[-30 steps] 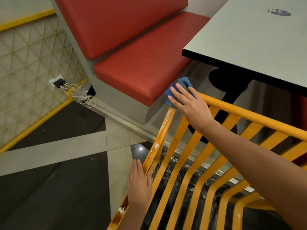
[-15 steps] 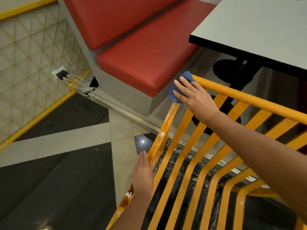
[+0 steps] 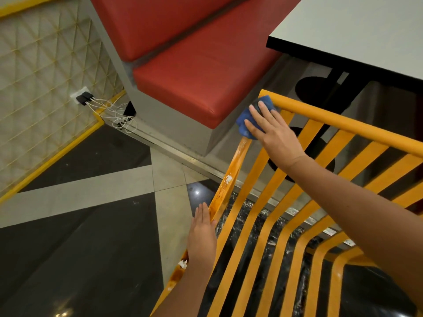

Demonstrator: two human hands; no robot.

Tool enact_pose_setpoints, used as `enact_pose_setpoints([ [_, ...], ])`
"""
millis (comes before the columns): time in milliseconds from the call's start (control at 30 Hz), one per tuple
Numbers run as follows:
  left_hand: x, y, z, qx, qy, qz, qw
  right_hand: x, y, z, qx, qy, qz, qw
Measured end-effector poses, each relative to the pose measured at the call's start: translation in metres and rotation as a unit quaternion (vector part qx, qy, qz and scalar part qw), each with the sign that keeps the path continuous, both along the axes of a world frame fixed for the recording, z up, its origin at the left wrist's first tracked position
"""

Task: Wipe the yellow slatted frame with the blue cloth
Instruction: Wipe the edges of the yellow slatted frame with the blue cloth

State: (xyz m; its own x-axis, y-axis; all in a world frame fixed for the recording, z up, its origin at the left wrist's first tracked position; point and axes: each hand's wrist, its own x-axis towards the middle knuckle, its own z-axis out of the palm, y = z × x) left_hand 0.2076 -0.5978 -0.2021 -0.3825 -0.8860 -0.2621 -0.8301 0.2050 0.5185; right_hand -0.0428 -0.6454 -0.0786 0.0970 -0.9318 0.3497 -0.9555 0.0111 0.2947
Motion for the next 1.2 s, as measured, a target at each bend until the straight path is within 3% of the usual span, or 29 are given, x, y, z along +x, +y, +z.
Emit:
enact_pose_setpoints([
  [167,0.001,-0.001,-0.001,0.008,0.009,-0.003,1.0,0.014,0.005,-0.012,0.042,0.005,0.009,0.999],
  [333,0.001,0.0,-0.002,0.012,0.023,0.004,1.0,0.002,-0.001,0.01,-0.015,-0.007,-0.042,0.999],
  [567,0.0,0.0,-0.005,0.003,0.021,0.003,1.0,0.016,0.007,-0.026,0.02,-0.01,-0.024,0.999],
  [800,-0.002,0.003,0.0,-0.006,0.013,0.009,1.0,0.001,-0.005,0.014,-0.034,-0.012,-0.051,0.998],
  [1000,-0.001,0.001,-0.001,0.01,0.009,0.006,1.0,0.03,0.004,-0.038,0.01,-0.03,-0.049,0.998],
  [1200,-0.001,0.001,-0.001,0.016,0.006,0.008,1.0,0.027,0.005,-0.025,-0.012,-0.048,-0.054,0.997],
])
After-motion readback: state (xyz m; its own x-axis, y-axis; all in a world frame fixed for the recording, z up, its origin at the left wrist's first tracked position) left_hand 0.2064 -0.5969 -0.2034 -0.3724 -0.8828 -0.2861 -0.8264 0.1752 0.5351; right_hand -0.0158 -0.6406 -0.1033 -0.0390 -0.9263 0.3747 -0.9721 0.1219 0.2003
